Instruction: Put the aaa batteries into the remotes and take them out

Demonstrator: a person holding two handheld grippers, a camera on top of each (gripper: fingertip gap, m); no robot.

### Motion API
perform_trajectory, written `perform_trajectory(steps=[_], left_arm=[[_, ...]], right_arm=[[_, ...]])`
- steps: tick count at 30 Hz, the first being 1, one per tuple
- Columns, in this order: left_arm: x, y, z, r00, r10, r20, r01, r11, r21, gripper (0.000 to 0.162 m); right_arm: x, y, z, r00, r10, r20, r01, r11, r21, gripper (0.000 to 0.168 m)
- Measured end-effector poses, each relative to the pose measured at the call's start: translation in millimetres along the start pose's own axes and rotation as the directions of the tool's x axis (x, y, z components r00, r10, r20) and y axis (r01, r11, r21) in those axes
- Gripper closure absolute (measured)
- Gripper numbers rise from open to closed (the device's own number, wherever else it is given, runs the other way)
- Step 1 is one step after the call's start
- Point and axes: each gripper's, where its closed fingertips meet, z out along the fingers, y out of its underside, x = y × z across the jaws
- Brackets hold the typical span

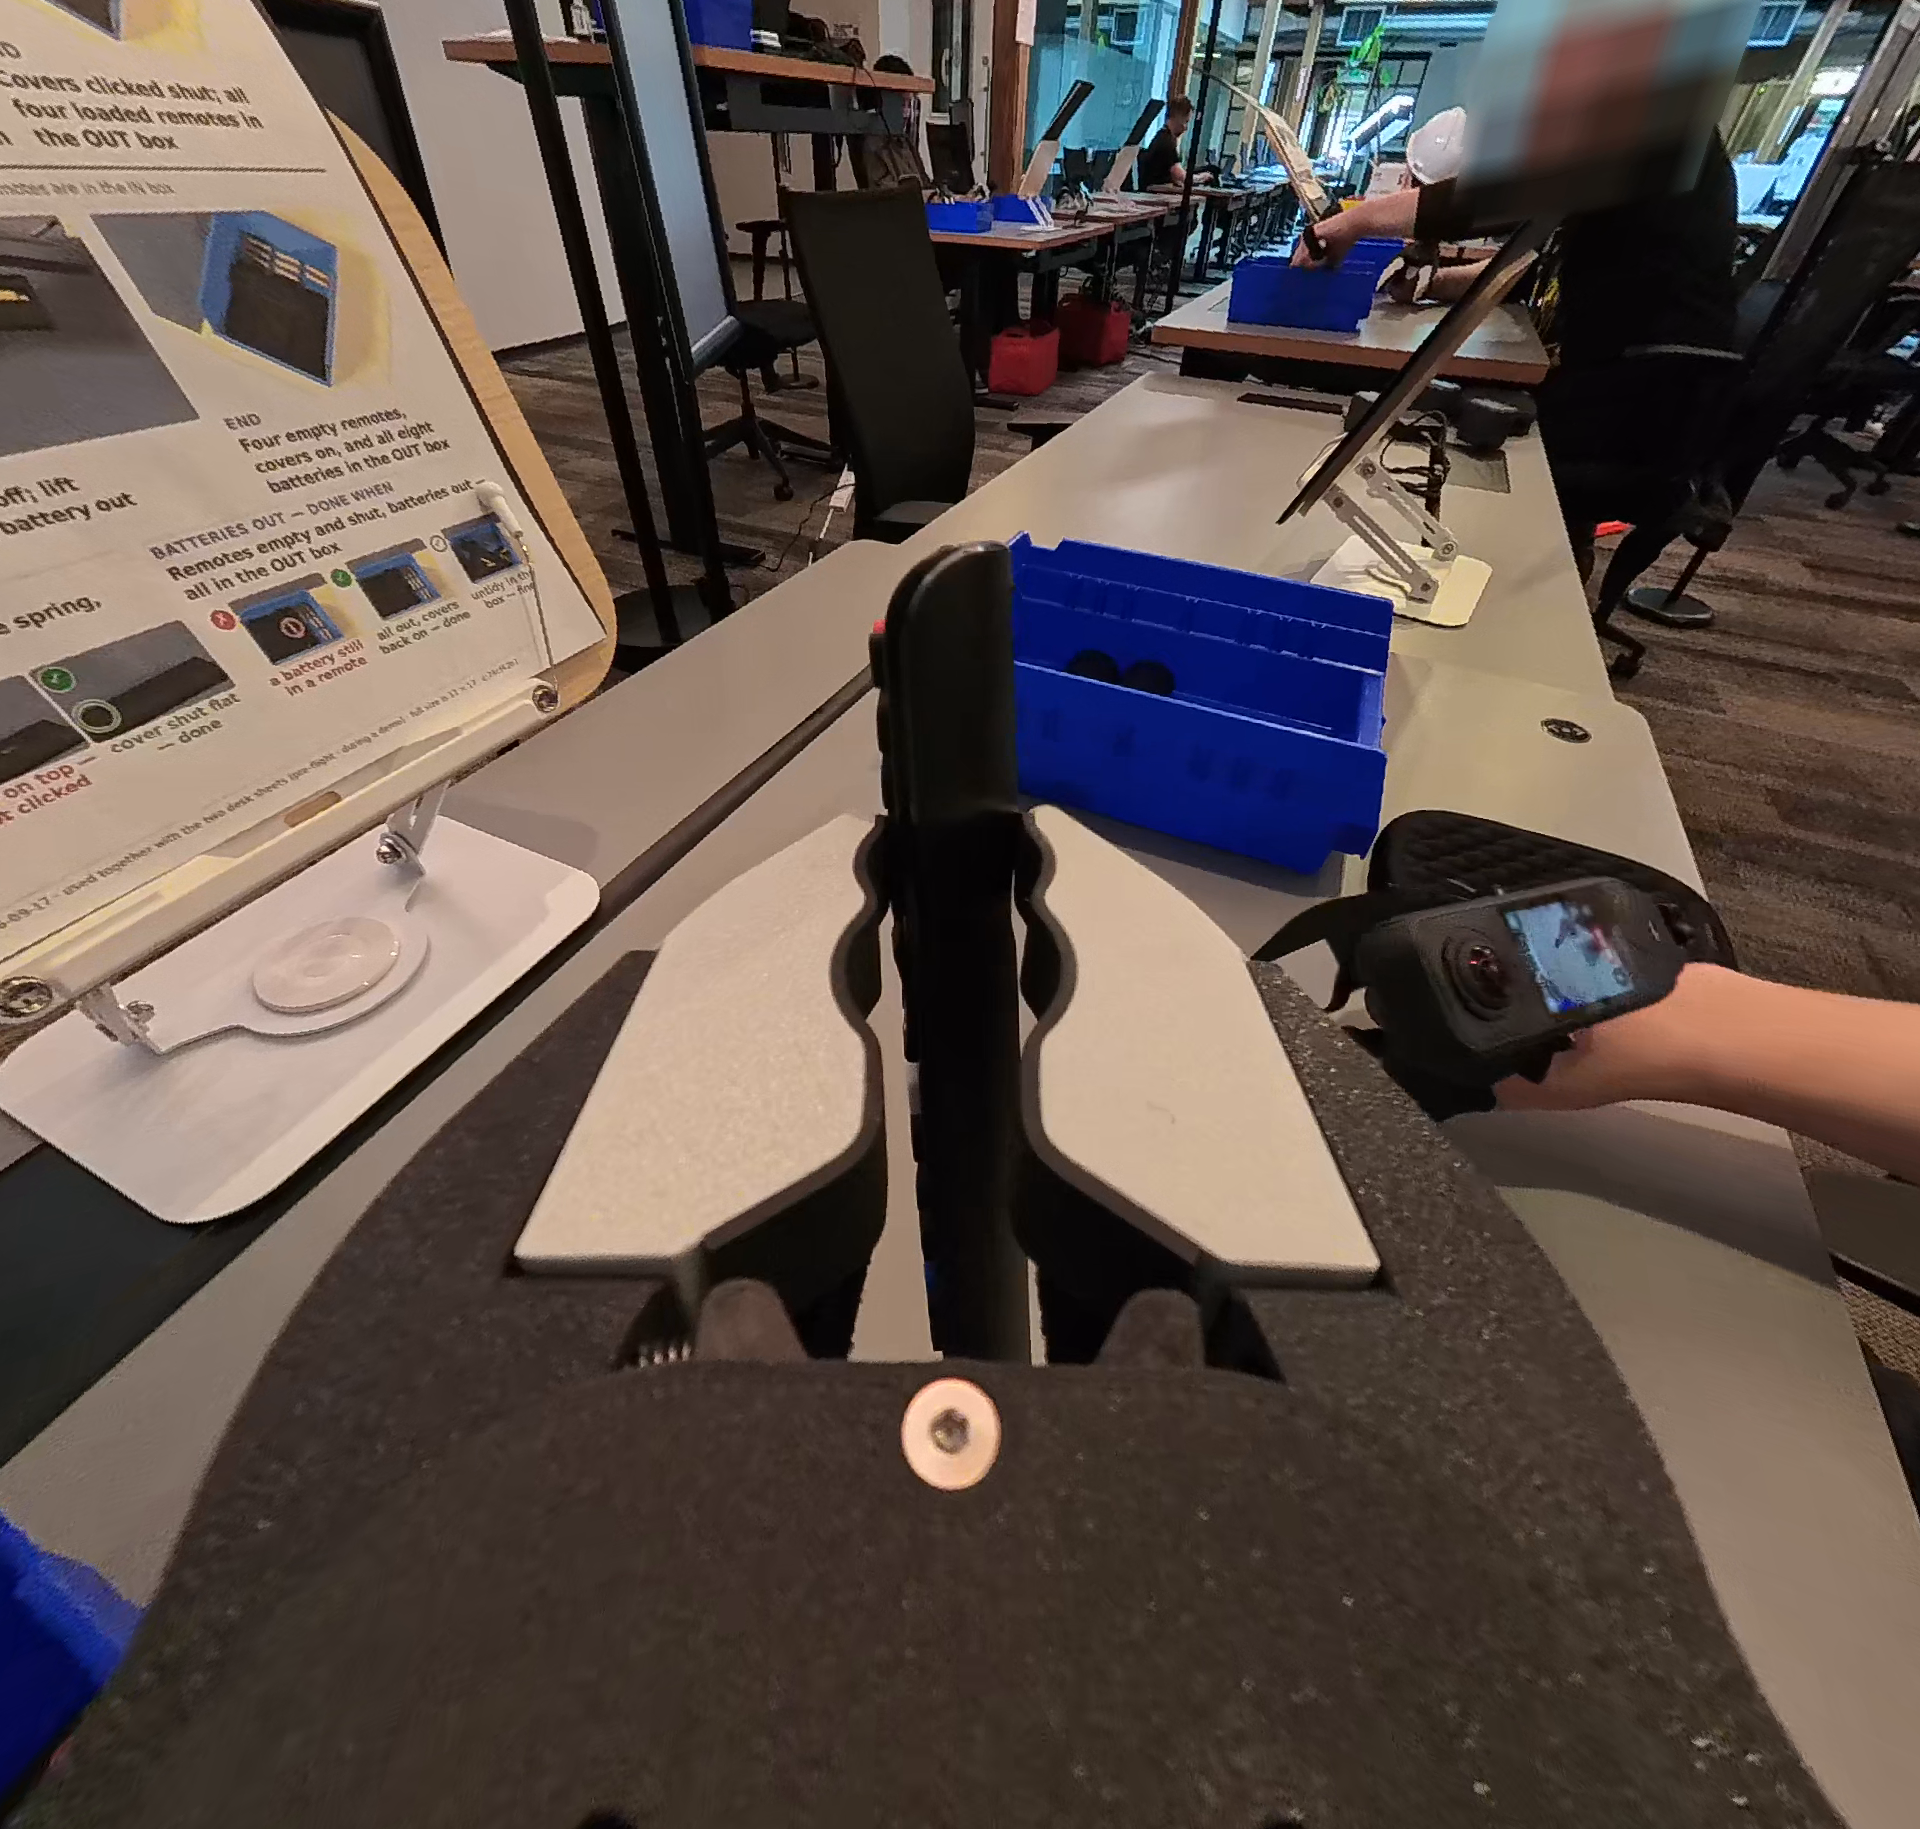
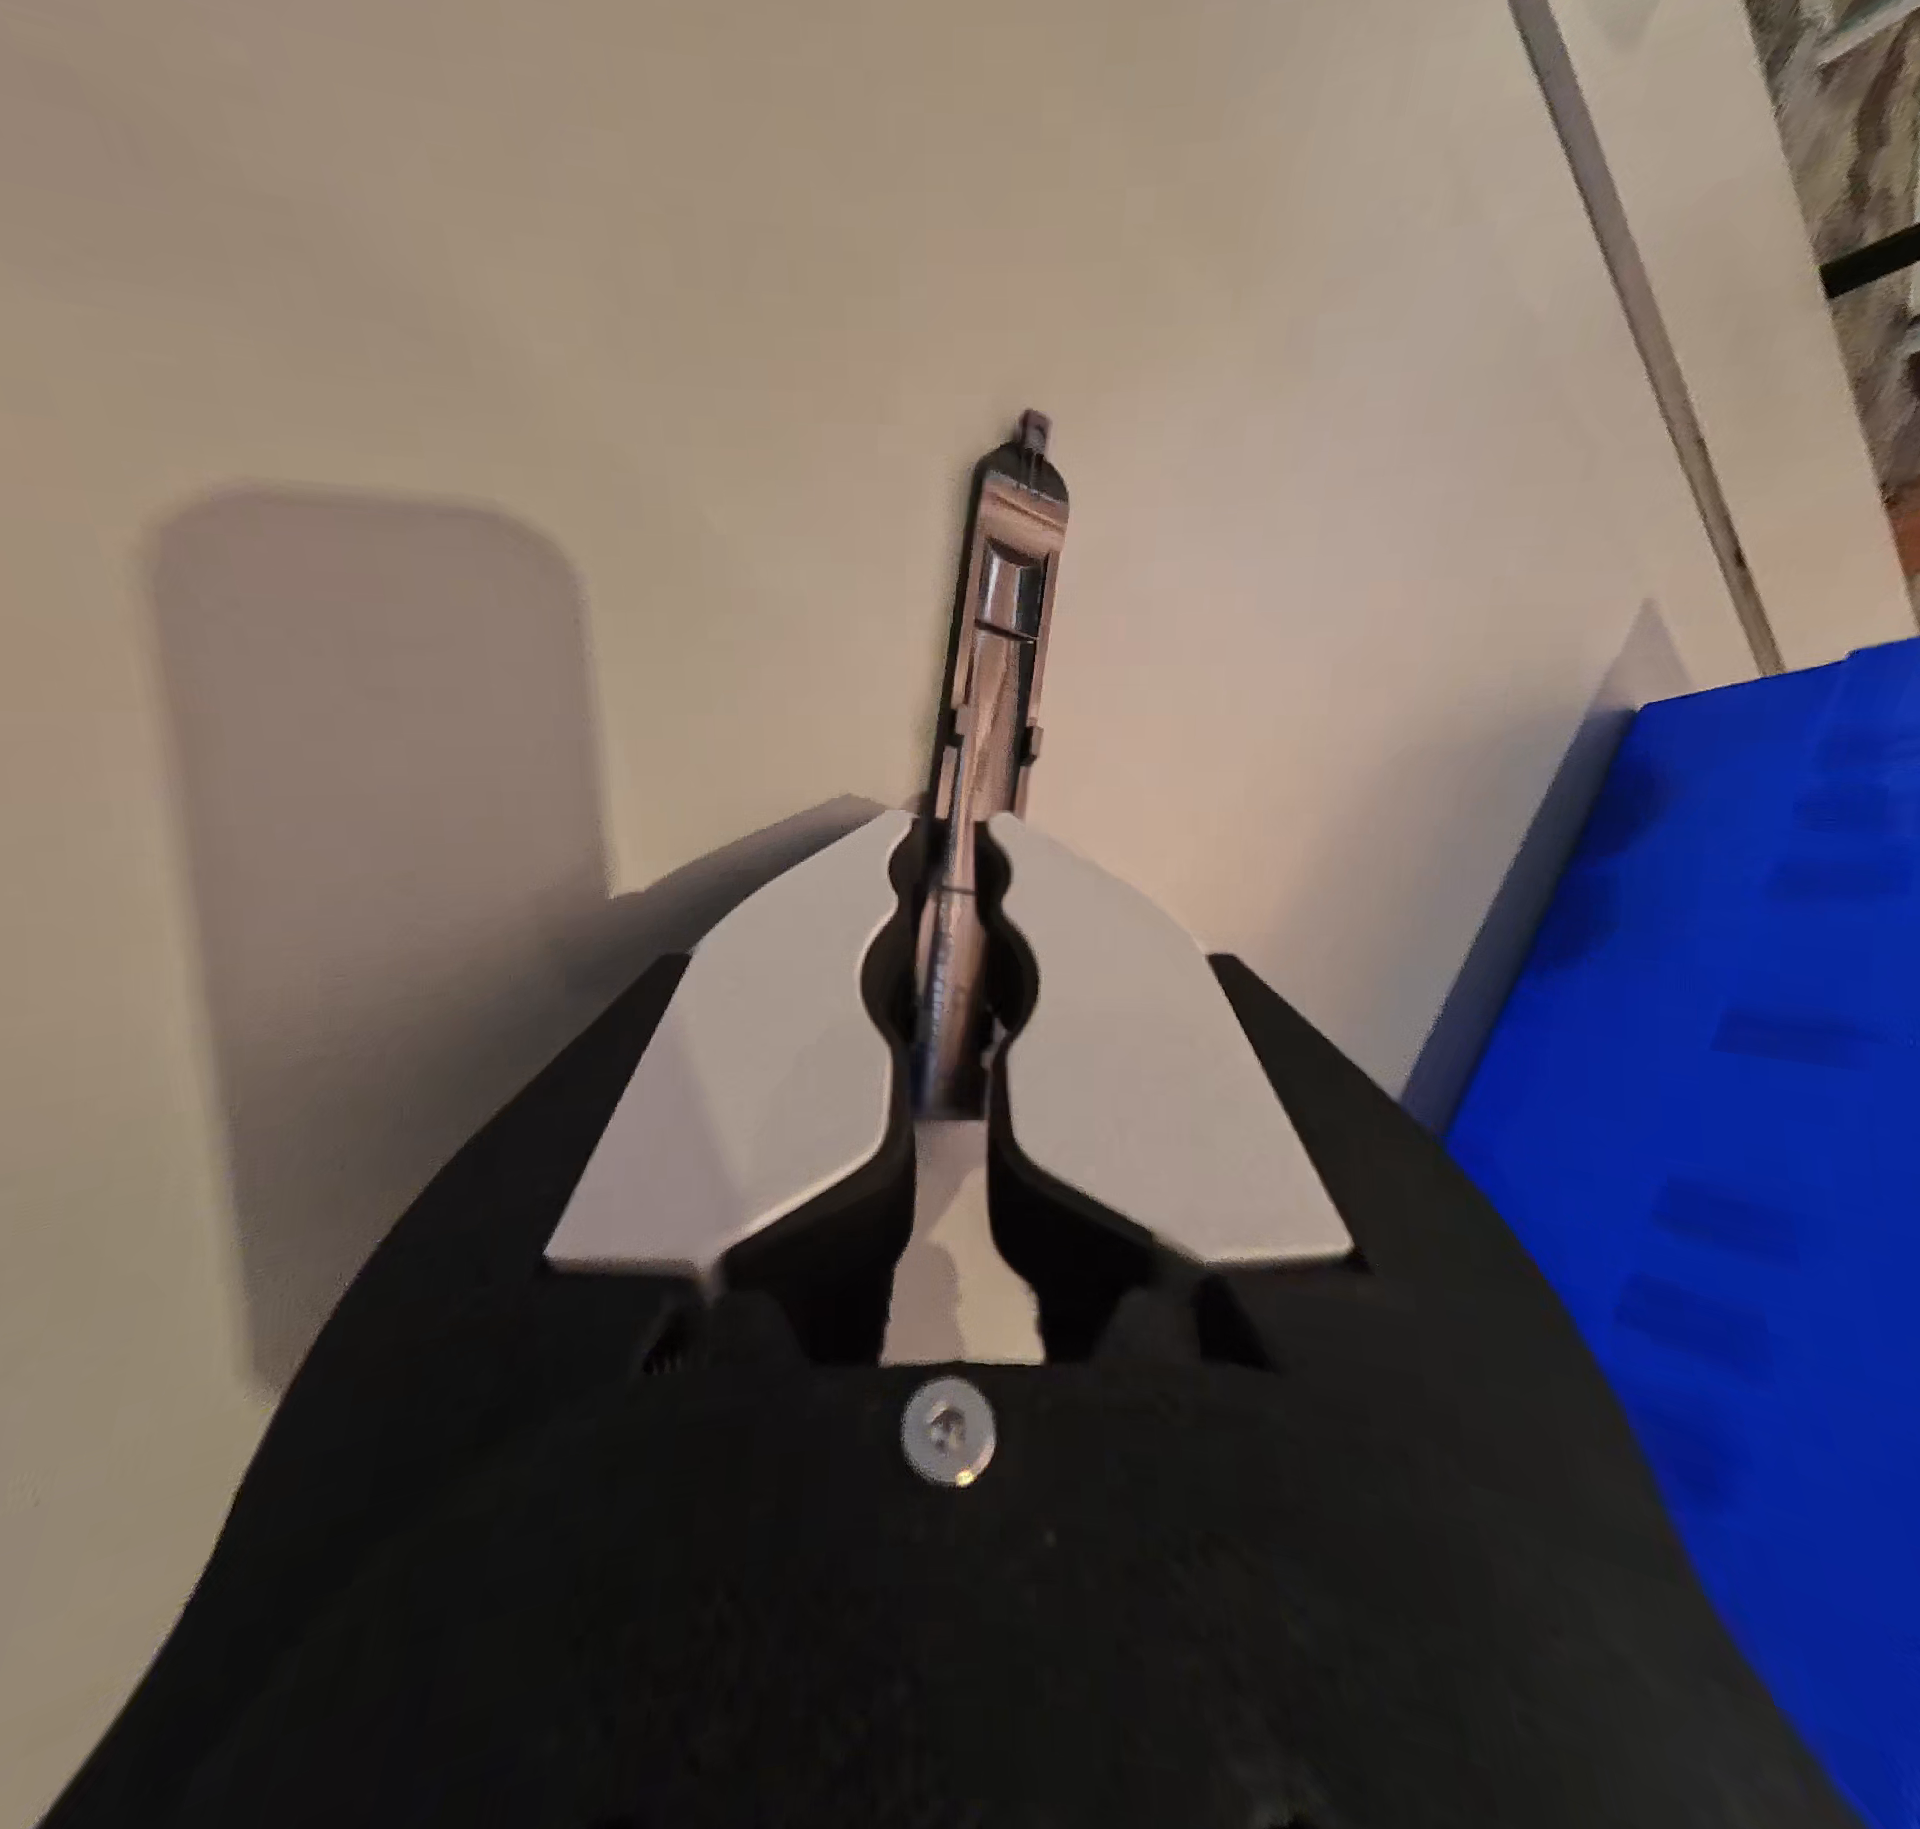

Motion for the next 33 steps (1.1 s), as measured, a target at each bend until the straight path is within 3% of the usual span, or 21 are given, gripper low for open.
perform_trajectory(steps=[6, 11, 13, 16, 18, 19, 22, 26, 29, 31, 33], left_arm=[[0.3, 0.6, 0.8, 1.0, -0.008, -0.014, 0.008, 1.0, 0.0, 0.14], [-0.3, 0.8, -0.7, 1.0, -0.01, -0.016, 0.01, 1.0, -0.004, 0.14], [-0.7, 0.5, -1.3, 1.0, -0.012, -0.016, 0.012, 1.0, -0.003, 0.14], [-0.3, 0.6, -1.3, 1.0, -0.012, -0.019, 0.012, 1.0, -0.005, 0.14], [0.5, 0.5, -0.8, 1.0, -0.011, -0.022, 0.011, 1.0, -0.006, 0.139], [1.0, 0.5, -0.5, 1.0, -0.01, -0.023, 0.01, 1.0, -0.007, 0.139], [2.4, 0.7, 0.8, 1.0, -0.006, -0.025, 0.006, 1.0, -0.01, 0.139], [3.1, 2.1, 2.8, 1.0, -0.003, -0.023, 0.002, 1.0, -0.016, 0.139], [3.6, 4.1, 4.6, 1.0, -0.004, -0.023, 0.004, 1.0, -0.024, 0.139], [5.3, 4.9, 5.6, 1.0, -0.003, -0.028, 0.002, 1.0, -0.03, 0.14], [6.0, 4.5, 5.9, 1.0, 0.0, -0.027, -0.001, 1.0, -0.029, 0.14]], right_arm=[[5.1, 0.5, 4.5, 1.0, 0.014, -0.016, -0.015, 1.0, -0.018, 0.165], [-2.4, -4.2, -1.0, 0.964, 0.2, 0.176, -0.195, 0.98, -0.046, 0.166], [-4.5, -14.0, -10.2, 0.878, 0.363, 0.313, -0.366, 0.929, -0.054, 0.167], [-3.6, -29.9, -29.3, 0.605, 0.598, 0.525, -0.642, 0.757, -0.122, 0.167], [3.0, -25.9, -34.1, 0.462, 0.69, 0.557, -0.751, 0.639, -0.168, 0.168], [3.0, -17.4, -33.3, 0.436, 0.718, 0.542, -0.767, 0.612, -0.193, 0.168], [-2.2, 3.9, -28.9, 0.454, 0.754, 0.475, -0.774, 0.598, -0.209, 0.167], [-1.8, -8.4, -31.5, 0.484, 0.759, 0.435, -0.804, 0.582, -0.12, 0.166], [-7.7, -19.0, -26.0, 0.516, 0.774, 0.368, -0.798, 0.59, -0.123, 0.15], [-20.3, -26.9, -24.0, 0.549, 0.766, 0.334, -0.768, 0.62, -0.158, 0.148], [-29.4, -34.4, -23.9, 0.633, 0.727, 0.266, -0.714, 0.681, -0.16, 0.145]])
